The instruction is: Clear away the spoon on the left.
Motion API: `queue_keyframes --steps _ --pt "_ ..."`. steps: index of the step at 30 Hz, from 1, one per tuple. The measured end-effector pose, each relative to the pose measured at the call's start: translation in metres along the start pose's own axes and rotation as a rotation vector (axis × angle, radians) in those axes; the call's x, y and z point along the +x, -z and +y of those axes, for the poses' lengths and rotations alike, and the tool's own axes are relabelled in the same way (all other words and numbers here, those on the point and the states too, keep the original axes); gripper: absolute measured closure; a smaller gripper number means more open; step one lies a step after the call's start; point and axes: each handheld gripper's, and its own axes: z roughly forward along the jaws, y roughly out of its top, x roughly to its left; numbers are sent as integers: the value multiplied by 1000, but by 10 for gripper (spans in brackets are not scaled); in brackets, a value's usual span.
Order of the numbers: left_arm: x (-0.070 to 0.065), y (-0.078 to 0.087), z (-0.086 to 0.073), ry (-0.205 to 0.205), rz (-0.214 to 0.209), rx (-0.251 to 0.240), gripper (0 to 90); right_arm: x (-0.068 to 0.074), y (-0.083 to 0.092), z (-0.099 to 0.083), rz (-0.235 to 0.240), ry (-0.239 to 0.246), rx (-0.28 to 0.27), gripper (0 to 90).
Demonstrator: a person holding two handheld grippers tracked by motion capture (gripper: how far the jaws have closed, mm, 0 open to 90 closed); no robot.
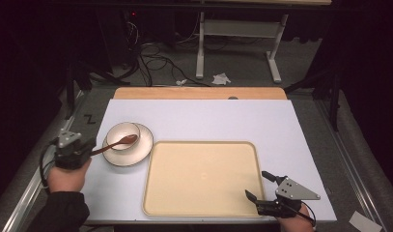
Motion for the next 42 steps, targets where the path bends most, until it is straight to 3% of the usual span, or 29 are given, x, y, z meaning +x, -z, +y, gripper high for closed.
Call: queue_keyframes --steps 6,9,12,14,15,16,17,18,21,24,29,33,35,37,42 --pt "-11 6 -1 -15 -31 -19 900 0 0 0 -1 -4 0 168" --pt "-12 12 1 -25 -12 -57 900 0 1 0 -1 -2 4 169" --pt "4 17 4 -3 30 -79 900 0 1 0 -2 -1 1 169" --pt "21 19 3 41 52 -87 900 -1 1 0 1 4 -4 169" --pt "21 19 3 41 52 -87 900 -1 1 0 1 4 -4 169" --pt "36 18 -2 83 74 -75 900 0 1 0 -1 2 -1 169" --pt "36 18 -2 83 74 -75 900 0 1 0 -1 -1 2 169" --pt "45 16 -9 99 79 -52 900 0 0 0 0 1 -2 168" --pt "47 14 -17 105 67 -39 900 0 0 0 1 -2 1 169" --pt "39 16 -25 98 23 -56 900 1 -1 0 1 -6 4 169" --pt "24 24 -29 68 -13 -84 869 1 0 0 0 -4 6 169" --pt "2 32 -36 35 -73 -105 823 1 0 0 0 -3 4 169" --pt "-3 32 -37 27 -87 -106 756 1 0 0 1 0 5 169" --pt "-15 33 -38 22 -128 -116 655 0 0 0 2 4 3 169" --pt "-23 40 -37 -10 -91 -139 458 0 1 0 -1 6 0 169"
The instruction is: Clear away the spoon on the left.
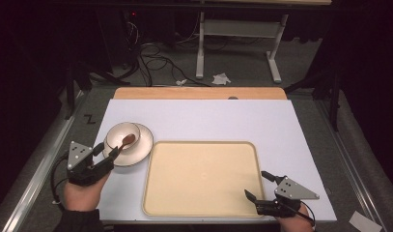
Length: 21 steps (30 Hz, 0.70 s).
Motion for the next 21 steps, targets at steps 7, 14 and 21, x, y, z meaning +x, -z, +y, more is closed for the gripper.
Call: queue_keyframes --steps 7,14,21 --pt "-12 23 17 -27 33 -91 421 0 -2 0 3 -3 0 168" --pt "-30 1 31 29 49 -95 503 1 -1 0 -3 -15 3 168" --pt "-26 -13 16 37 66 -36 545 -2 0 -1 -3 -11 -2 168"
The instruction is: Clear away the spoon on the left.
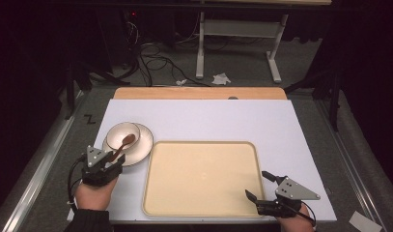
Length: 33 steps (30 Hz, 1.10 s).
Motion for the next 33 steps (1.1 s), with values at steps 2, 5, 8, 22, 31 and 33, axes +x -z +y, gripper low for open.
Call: queue_keyframes --steps 2,5,8,22,31,33 --pt "-1 -6 -5 -11 -10 29 559 0 -1 0 6 11 3 168" --pt "-7 -14 -10 -33 -11 56 606 1 -3 1 7 16 8 168" --pt "-9 -17 -11 -38 6 65 641 1 -3 1 7 8 14 169" --pt "7 -20 -13 52 2 79 744 2 -1 1 3 10 7 168" --pt "12 -19 -13 69 32 74 747 1 -1 1 2 7 6 168" --pt "13 -19 -13 64 39 75 747 2 -1 1 1 6 6 168"
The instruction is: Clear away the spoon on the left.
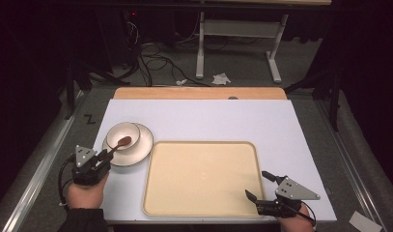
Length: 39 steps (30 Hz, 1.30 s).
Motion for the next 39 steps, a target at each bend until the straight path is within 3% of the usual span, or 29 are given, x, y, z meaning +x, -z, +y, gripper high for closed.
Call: queue_keyframes --steps 6,18,27,39 --pt "1 1 0 -8 15 -3 747 0 1 0 -1 4 -2 168" --pt "0 9 2 -57 35 -68 748 0 1 0 -1 6 1 168" --pt "0 13 4 -56 44 -103 749 0 1 0 -2 7 0 168" --pt "-6 24 11 -90 52 -178 749 0 1 0 -2 8 3 168"
